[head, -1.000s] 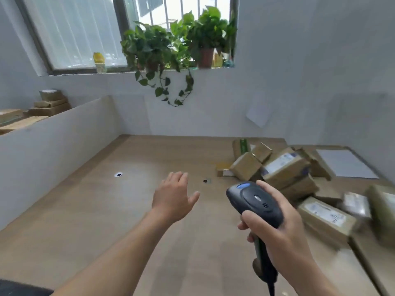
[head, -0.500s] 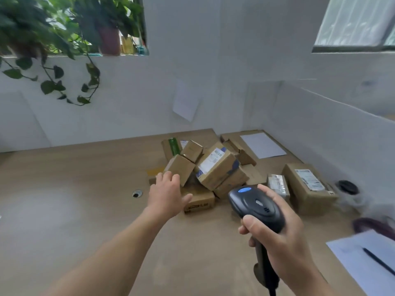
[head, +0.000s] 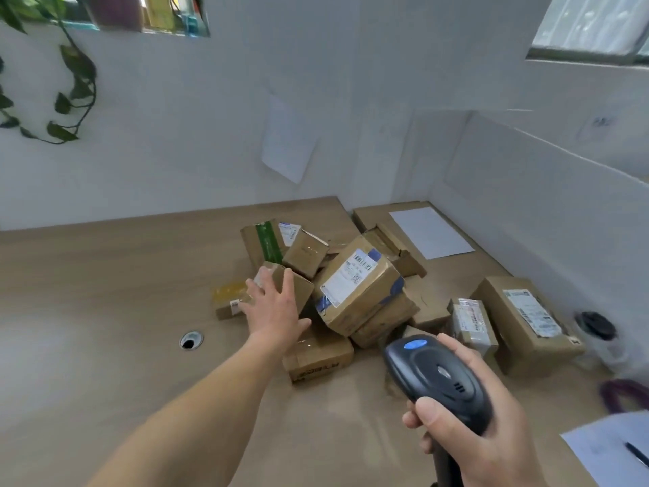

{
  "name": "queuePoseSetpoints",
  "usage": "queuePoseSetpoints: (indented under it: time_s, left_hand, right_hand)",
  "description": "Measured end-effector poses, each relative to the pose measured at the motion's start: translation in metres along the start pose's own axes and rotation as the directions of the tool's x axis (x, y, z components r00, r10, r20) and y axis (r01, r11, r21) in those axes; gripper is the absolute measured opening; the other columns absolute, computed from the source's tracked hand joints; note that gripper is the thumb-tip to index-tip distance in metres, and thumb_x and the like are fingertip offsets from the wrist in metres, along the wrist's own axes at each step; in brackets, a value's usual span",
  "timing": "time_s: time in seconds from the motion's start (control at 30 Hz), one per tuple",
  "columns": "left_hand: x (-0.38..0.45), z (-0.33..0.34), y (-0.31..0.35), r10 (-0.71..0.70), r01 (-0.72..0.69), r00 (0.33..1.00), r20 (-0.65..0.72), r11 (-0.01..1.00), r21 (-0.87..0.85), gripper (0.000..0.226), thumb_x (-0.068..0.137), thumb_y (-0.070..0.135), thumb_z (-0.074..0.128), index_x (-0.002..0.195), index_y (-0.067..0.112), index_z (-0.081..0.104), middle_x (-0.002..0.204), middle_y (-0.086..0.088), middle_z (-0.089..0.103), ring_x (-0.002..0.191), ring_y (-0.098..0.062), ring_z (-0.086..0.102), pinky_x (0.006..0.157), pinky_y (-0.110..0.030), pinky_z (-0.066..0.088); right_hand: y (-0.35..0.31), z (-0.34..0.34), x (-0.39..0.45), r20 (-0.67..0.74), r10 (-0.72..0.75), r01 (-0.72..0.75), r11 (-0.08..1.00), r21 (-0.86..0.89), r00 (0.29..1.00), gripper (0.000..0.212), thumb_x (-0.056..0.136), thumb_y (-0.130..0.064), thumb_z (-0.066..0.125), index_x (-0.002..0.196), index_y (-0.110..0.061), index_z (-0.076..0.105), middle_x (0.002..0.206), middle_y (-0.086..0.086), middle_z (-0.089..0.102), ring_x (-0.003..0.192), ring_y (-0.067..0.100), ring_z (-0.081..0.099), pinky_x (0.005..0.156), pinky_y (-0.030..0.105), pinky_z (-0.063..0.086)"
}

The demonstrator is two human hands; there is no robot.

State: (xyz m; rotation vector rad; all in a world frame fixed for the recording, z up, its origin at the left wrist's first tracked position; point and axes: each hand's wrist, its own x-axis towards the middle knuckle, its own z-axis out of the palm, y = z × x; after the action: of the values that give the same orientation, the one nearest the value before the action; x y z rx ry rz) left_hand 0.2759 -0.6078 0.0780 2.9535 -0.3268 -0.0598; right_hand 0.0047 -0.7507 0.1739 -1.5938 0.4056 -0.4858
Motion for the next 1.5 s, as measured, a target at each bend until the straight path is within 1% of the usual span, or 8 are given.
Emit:
queuePoseSetpoints:
  time_s: [0.2, 0.53, 0.67, 0.87, 1.03, 1.23, 1.4, 1.5]
  left_hand:
    - [0.034, 0.03, -0.008, -0.079, 0.079, 0.997, 0.002, 0.997, -0.004, 0.135, 0.068, 0.062, 0.083, 0.153, 0.033, -0.018, 0.16, -0.019, 0.001, 0.143, -0.048, 0.021, 0.104, -0.064, 0.038]
    - [0.038, 0.045, -0.024, -0.089, 0.088, 0.995, -0.04, 0.996, -0.034, 0.131, 0.071, 0.033, 0.085, 0.153, 0.036, -0.017, 0.146, -0.014, 0.015, 0.131, -0.039, 0.03, 0.09, -0.05, 0.049]
    - [0.014, 0.039, -0.049, -0.024, 0.026, 0.998, -0.058, 0.999, 0.024, 0.125, 0.073, 0.033, 0.08, 0.155, 0.034, -0.014, 0.146, -0.01, 0.013, 0.132, -0.037, 0.026, 0.093, -0.044, 0.046]
    - [-0.071, 0.042, -0.101, 0.144, -0.131, 0.988, -0.047, 0.967, 0.219, 0.117, 0.076, 0.037, 0.075, 0.159, 0.025, -0.007, 0.151, -0.007, 0.016, 0.136, -0.034, 0.024, 0.106, -0.039, 0.038]
    - [-0.182, 0.066, -0.129, 0.204, -0.17, 0.969, -0.137, 0.959, 0.226, 0.126, 0.043, 0.024, 0.087, 0.153, 0.017, 0.026, 0.138, -0.01, 0.047, 0.119, -0.037, 0.05, 0.086, -0.042, 0.055]
    - [-0.289, 0.087, -0.129, 0.251, -0.181, 0.942, -0.222, 0.94, 0.29, 0.114, 0.043, 0.006, 0.08, 0.148, 0.016, 0.036, 0.134, -0.009, 0.05, 0.121, -0.037, 0.046, 0.082, -0.041, 0.055]
    - [-0.356, 0.106, -0.127, 0.159, -0.114, 0.976, -0.151, 0.956, 0.27, 0.117, 0.035, 0.003, 0.078, 0.145, 0.018, 0.041, 0.134, -0.008, 0.048, 0.119, -0.035, 0.047, 0.081, -0.043, 0.056]
    - [-0.377, 0.106, -0.122, 0.058, -0.05, 0.997, -0.046, 0.984, 0.17, 0.102, 0.04, 0.02, 0.08, 0.137, 0.024, 0.048, 0.136, -0.005, 0.045, 0.12, -0.032, 0.052, 0.083, -0.041, 0.055]
  right_hand:
    - [0.018, 0.004, 0.021, -0.017, 0.052, -0.053, 0.998, -0.021, 0.998, 0.106, 0.031, -0.078, 0.091, 0.129, -0.05, 0.062, 0.12, 0.007, 0.074, 0.114, 0.044, 0.067, 0.096, 0.071, 0.049]
    - [0.024, 0.011, 0.027, 0.054, 0.107, -0.104, 0.993, -0.06, 0.993, 0.104, 0.028, -0.081, 0.089, 0.125, -0.061, 0.059, 0.123, 0.008, 0.072, 0.127, 0.046, 0.058, 0.103, 0.073, 0.045]
    - [0.017, 0.021, 0.022, 0.089, 0.09, -0.089, 0.996, -0.01, 0.992, 0.101, 0.029, -0.078, 0.091, 0.123, -0.058, 0.062, 0.12, 0.005, 0.074, 0.116, 0.042, 0.066, 0.097, 0.068, 0.051]
    - [-0.009, 0.034, 0.004, 0.252, 0.079, -0.086, 0.996, 0.017, 0.964, 0.089, 0.045, -0.041, 0.091, 0.127, -0.042, 0.058, 0.1, 0.007, 0.076, 0.082, 0.032, 0.073, 0.058, 0.032, 0.059]
    - [-0.019, 0.035, -0.025, 0.341, 0.016, -0.04, 0.997, 0.066, 0.94, 0.078, 0.051, -0.048, 0.08, 0.126, -0.044, 0.057, 0.097, 0.007, 0.076, 0.081, 0.027, 0.074, 0.056, 0.031, 0.057]
    - [-0.018, 0.024, -0.065, 0.451, -0.013, -0.02, 0.997, 0.069, 0.892, 0.086, 0.052, -0.047, 0.078, 0.134, -0.032, 0.055, 0.092, 0.008, 0.076, 0.072, 0.025, 0.075, 0.053, 0.03, 0.057]
    - [-0.016, 0.013, -0.094, 0.524, -0.013, -0.029, 0.997, 0.072, 0.852, 0.081, 0.053, -0.047, 0.078, 0.13, -0.035, 0.056, 0.092, 0.005, 0.076, 0.073, 0.026, 0.075, 0.053, 0.03, 0.057]
    - [-0.016, 0.009, -0.106, 0.544, -0.008, -0.033, 0.997, 0.066, 0.839, 0.083, 0.053, -0.047, 0.078, 0.131, -0.034, 0.056, 0.094, 0.003, 0.076, 0.073, 0.026, 0.075, 0.053, 0.03, 0.057]
